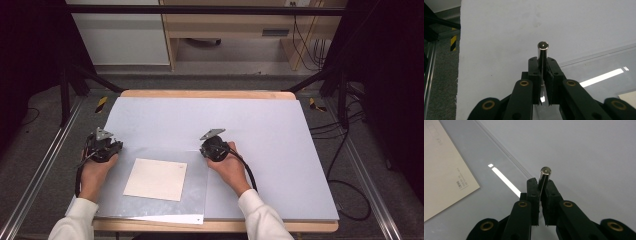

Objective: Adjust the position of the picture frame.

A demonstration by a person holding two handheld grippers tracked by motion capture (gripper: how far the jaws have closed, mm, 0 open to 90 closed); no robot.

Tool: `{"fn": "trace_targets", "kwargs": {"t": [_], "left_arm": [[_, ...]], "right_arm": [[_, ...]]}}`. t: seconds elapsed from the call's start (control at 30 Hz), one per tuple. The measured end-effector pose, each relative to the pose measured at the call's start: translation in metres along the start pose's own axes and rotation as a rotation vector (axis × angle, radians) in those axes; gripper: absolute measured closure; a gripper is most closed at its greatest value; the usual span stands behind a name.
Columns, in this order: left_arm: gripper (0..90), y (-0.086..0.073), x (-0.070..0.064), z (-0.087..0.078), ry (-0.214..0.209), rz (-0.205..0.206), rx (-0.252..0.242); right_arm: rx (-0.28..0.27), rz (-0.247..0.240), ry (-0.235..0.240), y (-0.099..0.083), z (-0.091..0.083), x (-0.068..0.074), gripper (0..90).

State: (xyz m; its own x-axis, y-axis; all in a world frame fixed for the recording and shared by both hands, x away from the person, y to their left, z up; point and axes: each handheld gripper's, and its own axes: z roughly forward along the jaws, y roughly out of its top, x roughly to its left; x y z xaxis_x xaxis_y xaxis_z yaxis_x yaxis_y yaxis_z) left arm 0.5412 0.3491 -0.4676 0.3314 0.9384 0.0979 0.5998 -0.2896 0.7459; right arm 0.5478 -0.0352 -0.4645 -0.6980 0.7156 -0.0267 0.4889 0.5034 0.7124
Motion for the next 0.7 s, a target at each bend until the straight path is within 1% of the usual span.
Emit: {"fn": "trace_targets", "kwargs": {"t": [0.23,0.4,0.57,0.63,0.67,0.7], "left_arm": [[82.8,0.0002,0.0002,0.0006,-0.002,-0.004,0.001],[82.0,0.0005,-0.0007,0.0034,0.006,0.009,0.000],[82.1,0.0006,0.0004,0.0050,-0.001,-0.006,-0.005],[82.4,0.0009,0.0003,0.0054,-0.001,-0.001,-0.003],[82.6,0.0016,0.0010,0.0052,-0.007,-0.005,0.001],[83.0,0.0017,0.0021,0.0051,-0.017,-0.016,-0.001]], "right_arm": [[0.001,-0.002,-0.001,0.0001,-0.0001,0.0001,85.1],[0.001,0.004,0.000,0.0002,0.0000,0.0002,85.1],[-0.001,0.007,-0.001,0.0002,0.0001,0.0003,85.1],[0.002,0.005,-0.002,0.0002,-0.0001,0.0004,85.2],[0.001,0.006,-0.002,0.0003,0.0000,0.0004,85.2],[0.001,0.013,-0.002,0.0005,0.0000,0.0005,85.3]]}}
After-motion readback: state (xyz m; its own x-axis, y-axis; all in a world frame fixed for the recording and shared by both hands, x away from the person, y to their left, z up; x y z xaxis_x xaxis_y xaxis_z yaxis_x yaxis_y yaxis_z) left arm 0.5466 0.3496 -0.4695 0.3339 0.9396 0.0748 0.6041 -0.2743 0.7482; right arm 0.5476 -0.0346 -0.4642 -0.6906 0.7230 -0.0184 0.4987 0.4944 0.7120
